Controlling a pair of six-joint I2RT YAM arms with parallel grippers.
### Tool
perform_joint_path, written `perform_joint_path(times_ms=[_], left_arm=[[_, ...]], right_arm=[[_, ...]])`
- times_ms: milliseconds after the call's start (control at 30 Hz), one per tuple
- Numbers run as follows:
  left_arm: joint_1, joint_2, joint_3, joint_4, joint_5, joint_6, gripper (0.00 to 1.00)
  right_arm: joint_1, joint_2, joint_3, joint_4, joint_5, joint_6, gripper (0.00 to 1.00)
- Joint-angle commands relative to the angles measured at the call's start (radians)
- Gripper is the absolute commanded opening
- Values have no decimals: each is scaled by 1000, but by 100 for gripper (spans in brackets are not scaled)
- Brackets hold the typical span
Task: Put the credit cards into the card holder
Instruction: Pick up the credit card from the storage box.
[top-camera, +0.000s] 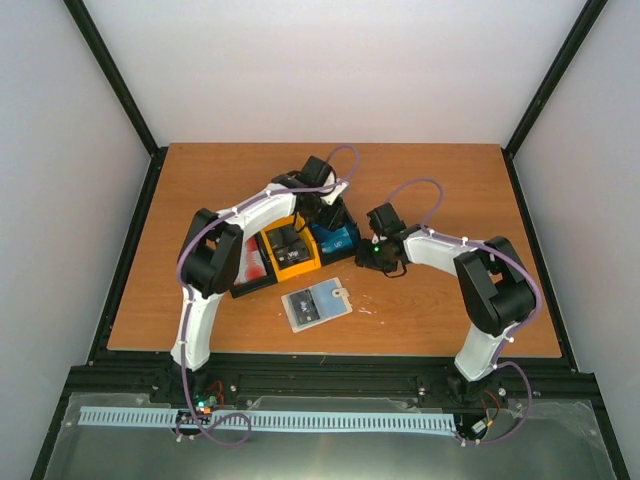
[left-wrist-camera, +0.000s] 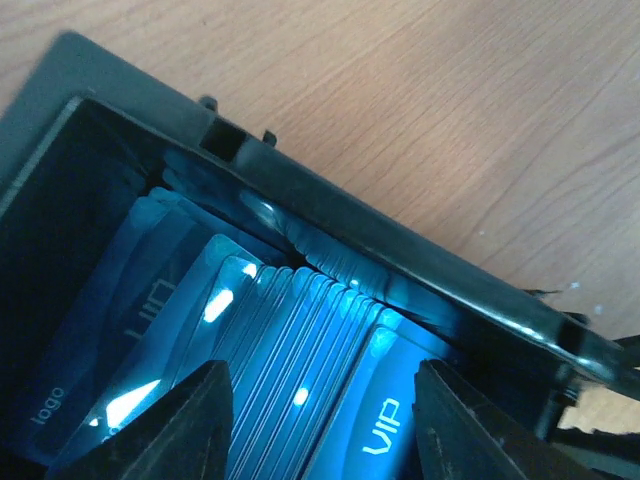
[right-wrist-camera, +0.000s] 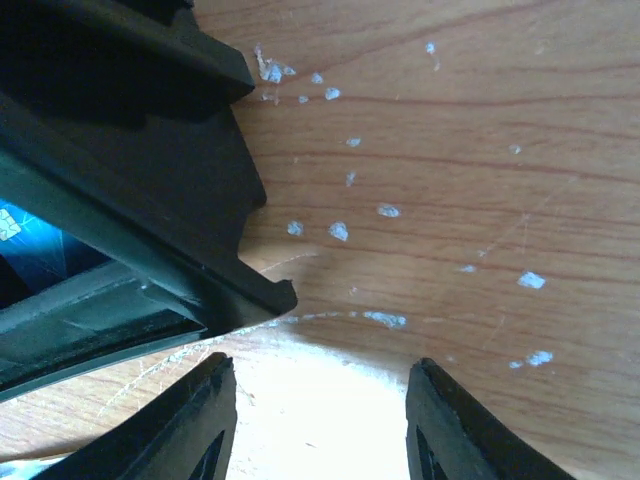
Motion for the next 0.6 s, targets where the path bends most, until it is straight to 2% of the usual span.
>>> perform_joint_path(times_ms=[0,200,267,400,567], left_arm=[[-34,46,77,-73,-71,11,49],[-43,71,77,-114,-69,26,36],[-44,75,78,-126,-56,38,37],[-45,88,94,-153,-38,61,48],[-49,134,135,-194,-74,79,47]], right_arm=[[-18,26,10,27,-31,-20,47],[-25,59,36,26,-31,-23,42],[-27,66,44,29,-30,-22,42],[-30,76,56,21,-35,-23,42],[-29,88,79,-4,-30,-33,41]])
